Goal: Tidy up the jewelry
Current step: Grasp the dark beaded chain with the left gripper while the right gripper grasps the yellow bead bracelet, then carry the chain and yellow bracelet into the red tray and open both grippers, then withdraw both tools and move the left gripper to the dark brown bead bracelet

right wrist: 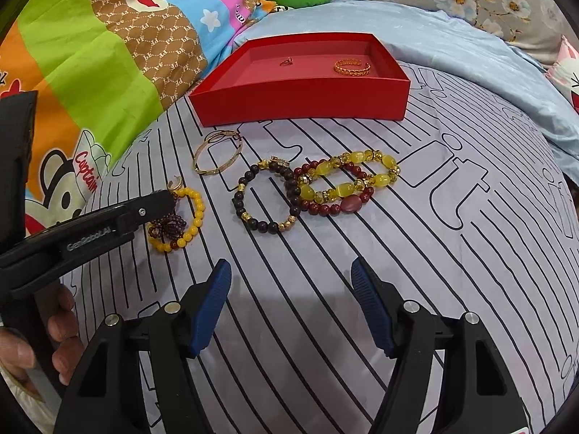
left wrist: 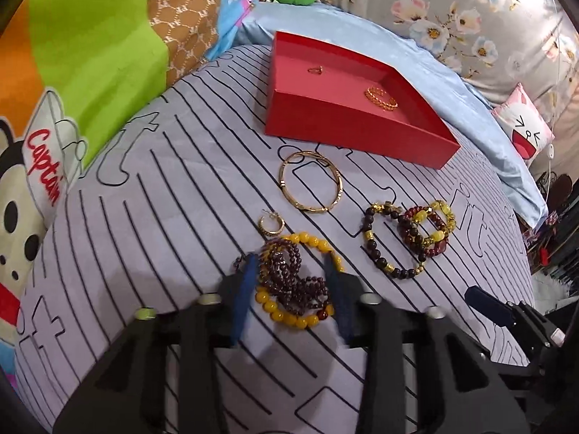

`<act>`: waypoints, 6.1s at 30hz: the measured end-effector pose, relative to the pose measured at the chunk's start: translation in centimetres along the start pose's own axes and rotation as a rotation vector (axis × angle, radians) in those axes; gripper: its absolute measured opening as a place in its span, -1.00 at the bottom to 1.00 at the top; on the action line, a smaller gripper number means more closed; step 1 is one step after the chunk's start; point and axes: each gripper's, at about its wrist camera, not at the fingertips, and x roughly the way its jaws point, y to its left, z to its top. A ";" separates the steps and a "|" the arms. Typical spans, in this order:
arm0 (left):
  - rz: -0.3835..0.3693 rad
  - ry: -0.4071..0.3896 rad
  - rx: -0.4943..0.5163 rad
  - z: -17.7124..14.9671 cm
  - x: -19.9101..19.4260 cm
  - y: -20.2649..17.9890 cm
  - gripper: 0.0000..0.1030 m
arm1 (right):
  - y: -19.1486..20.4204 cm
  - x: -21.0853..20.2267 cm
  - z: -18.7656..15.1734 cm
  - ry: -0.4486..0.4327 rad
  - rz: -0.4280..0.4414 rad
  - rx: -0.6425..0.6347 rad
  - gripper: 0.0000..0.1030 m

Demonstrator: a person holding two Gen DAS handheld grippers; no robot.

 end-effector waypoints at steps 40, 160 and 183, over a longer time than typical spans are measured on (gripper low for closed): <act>0.020 -0.058 -0.064 0.6 -4.4 4.3 -0.84 | 7.6 5.9 4.1 0.046 0.076 -0.190 -0.54; 0.007 0.024 0.094 0.8 2.0 -5.8 -0.20 | -4.4 0.0 1.9 -0.007 -0.050 0.079 -0.18; 0.048 0.046 0.140 0.4 3.1 -5.6 -0.85 | -6.5 1.4 4.3 -0.029 -0.069 0.127 -0.18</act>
